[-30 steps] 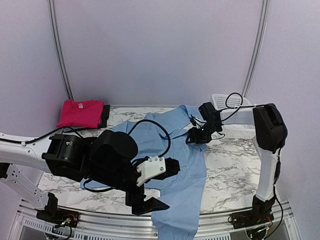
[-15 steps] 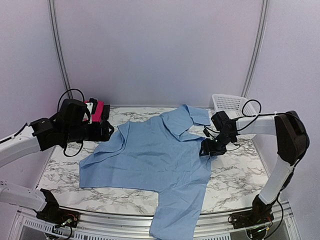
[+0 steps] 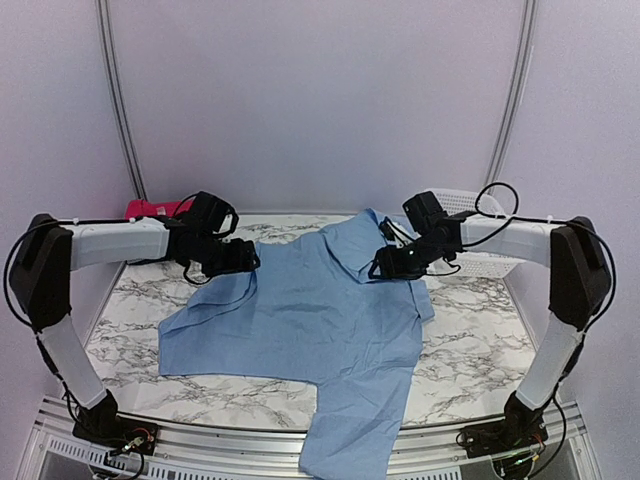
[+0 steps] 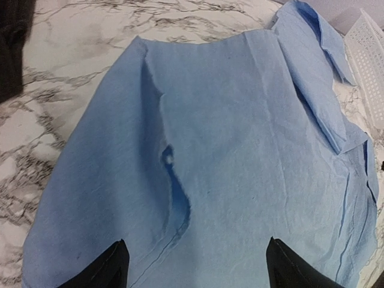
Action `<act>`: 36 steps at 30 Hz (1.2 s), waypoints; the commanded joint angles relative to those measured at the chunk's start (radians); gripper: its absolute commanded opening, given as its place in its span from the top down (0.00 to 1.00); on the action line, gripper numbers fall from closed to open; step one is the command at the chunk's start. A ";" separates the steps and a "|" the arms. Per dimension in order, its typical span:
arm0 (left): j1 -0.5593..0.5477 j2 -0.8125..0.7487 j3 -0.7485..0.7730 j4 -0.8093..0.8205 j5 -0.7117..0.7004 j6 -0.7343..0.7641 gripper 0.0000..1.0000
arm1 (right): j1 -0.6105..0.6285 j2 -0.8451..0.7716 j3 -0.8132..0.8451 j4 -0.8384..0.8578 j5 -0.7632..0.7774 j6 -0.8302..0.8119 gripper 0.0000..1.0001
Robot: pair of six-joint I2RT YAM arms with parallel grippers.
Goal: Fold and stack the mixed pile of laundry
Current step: Flatten out the crumpled shirt at the center of the board.
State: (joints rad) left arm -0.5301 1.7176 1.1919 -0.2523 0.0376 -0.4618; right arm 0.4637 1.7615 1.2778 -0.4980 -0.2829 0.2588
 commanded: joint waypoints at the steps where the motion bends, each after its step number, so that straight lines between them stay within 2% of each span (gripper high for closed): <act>1: -0.001 0.135 0.111 0.085 0.083 0.014 0.18 | 0.048 0.088 0.002 0.036 -0.048 0.013 0.38; 3: -0.001 0.200 0.153 0.076 0.058 0.021 0.22 | 0.060 0.115 -0.007 0.047 -0.055 0.020 0.38; 4: 0.000 0.229 0.178 0.063 0.035 0.022 0.27 | 0.063 0.123 -0.018 0.054 -0.057 0.022 0.38; 7: 0.011 0.294 0.257 -0.043 -0.061 0.016 0.63 | 0.061 0.138 -0.060 0.037 -0.026 0.034 0.38; 9: 0.022 0.279 0.259 -0.073 -0.110 0.012 0.83 | 0.054 0.144 -0.088 0.002 0.014 0.033 0.38; 12: 0.039 0.207 0.236 -0.101 -0.219 0.036 1.00 | 0.034 0.116 -0.164 -0.014 0.030 0.037 0.38; 17: 0.127 0.128 0.230 -0.172 -0.375 0.105 1.00 | 0.002 0.012 -0.296 -0.034 0.033 0.044 0.38; 21: 0.214 0.146 0.237 -0.197 -0.372 0.158 1.00 | -0.030 -0.056 -0.373 -0.067 0.039 0.046 0.37; 23: 0.233 0.173 0.275 -0.234 -0.359 0.191 0.73 | -0.038 -0.096 -0.387 -0.068 0.023 0.043 0.37; 25: 0.234 0.152 0.282 -0.234 -0.350 0.204 0.54 | -0.039 -0.137 -0.366 -0.058 -0.020 0.032 0.37; 26: 0.234 0.130 0.278 -0.230 -0.349 0.204 0.47 | -0.039 -0.155 -0.342 -0.055 -0.035 0.027 0.37; 28: 0.232 0.083 0.267 -0.226 -0.347 0.216 0.41 | -0.041 -0.177 -0.268 -0.067 -0.025 0.020 0.36; 31: 0.211 0.001 0.231 -0.217 -0.309 0.243 0.36 | -0.054 -0.153 -0.113 -0.112 0.033 -0.014 0.36; 36: 0.102 -0.098 0.121 -0.189 -0.199 0.260 0.33 | -0.118 0.023 0.142 -0.204 0.150 -0.030 0.36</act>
State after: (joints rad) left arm -0.3496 1.7027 1.3830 -0.4480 -0.2588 -0.2325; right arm 0.3981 1.6684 1.2617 -0.6289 -0.2398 0.2527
